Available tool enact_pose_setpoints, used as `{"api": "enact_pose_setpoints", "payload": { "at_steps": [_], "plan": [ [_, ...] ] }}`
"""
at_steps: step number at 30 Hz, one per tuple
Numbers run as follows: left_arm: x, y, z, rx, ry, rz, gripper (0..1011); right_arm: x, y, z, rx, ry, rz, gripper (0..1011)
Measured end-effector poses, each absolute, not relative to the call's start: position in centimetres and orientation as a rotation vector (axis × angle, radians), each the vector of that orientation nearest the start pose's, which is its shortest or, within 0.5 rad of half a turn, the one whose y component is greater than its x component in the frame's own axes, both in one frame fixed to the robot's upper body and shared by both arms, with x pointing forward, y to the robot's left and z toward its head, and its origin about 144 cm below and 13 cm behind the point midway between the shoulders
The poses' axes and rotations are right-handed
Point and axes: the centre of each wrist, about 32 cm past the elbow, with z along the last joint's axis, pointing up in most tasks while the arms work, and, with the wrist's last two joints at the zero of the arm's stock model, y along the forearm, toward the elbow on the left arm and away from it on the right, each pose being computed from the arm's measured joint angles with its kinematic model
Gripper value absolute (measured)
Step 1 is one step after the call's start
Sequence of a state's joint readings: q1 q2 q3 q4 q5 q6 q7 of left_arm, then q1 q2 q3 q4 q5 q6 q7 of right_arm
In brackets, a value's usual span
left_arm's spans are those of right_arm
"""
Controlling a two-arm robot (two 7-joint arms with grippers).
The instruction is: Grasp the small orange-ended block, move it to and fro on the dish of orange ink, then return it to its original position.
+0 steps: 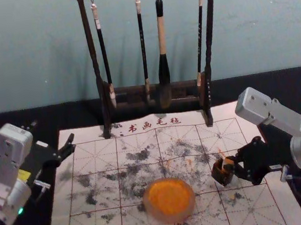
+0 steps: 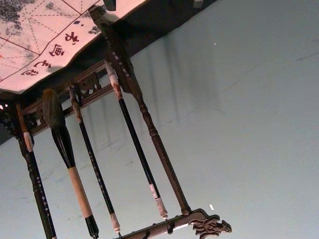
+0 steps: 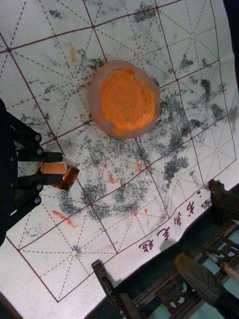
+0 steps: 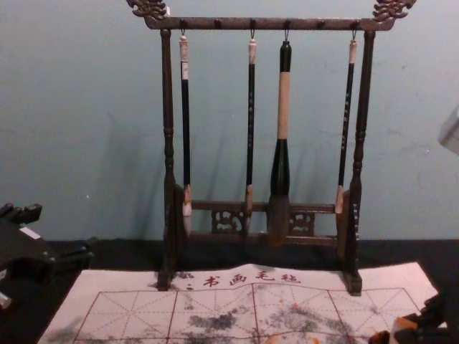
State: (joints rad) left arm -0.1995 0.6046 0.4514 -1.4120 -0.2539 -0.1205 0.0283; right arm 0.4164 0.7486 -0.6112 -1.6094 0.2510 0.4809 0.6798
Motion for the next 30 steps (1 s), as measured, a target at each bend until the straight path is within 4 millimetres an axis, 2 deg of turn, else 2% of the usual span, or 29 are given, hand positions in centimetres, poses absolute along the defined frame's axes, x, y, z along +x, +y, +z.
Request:
{"api": "enact_pose_setpoints", "payload": {
  "at_steps": [7, 13, 14, 15, 19, 23, 30],
  "plan": [
    [48.86, 30.97, 113.98, 0.304, -0.285, 1.248, 1001, 51.41, -28.75, 123.69, -0.748, 0.005, -0.549, 309],
    [48.86, 30.97, 113.98, 0.304, -0.285, 1.248, 1001, 51.41, -28.75, 123.69, -0.748, 0.005, -0.550, 534],
    [48.86, 30.97, 113.98, 0.304, -0.285, 1.248, 1001, 51.41, -28.75, 123.69, -0.748, 0.005, -0.550, 534],
    [48.86, 30.97, 113.98, 0.304, -0.285, 1.248, 1001, 51.41, -28.75, 123.70, -0.748, 0.005, -0.550, 599],
    [48.86, 30.97, 113.98, 0.304, -0.285, 1.248, 1001, 51.41, -28.75, 123.70, -0.748, 0.005, -0.550, 697],
    [48.86, 30.97, 113.97, 0.305, -0.285, 1.248, 1001, 51.41, -28.75, 123.70, -0.748, 0.005, -0.550, 847],
    [48.86, 30.97, 113.98, 0.304, -0.285, 1.248, 1001, 51.41, -28.75, 123.69, -0.748, 0.005, -0.550, 1003]
  ]
}}
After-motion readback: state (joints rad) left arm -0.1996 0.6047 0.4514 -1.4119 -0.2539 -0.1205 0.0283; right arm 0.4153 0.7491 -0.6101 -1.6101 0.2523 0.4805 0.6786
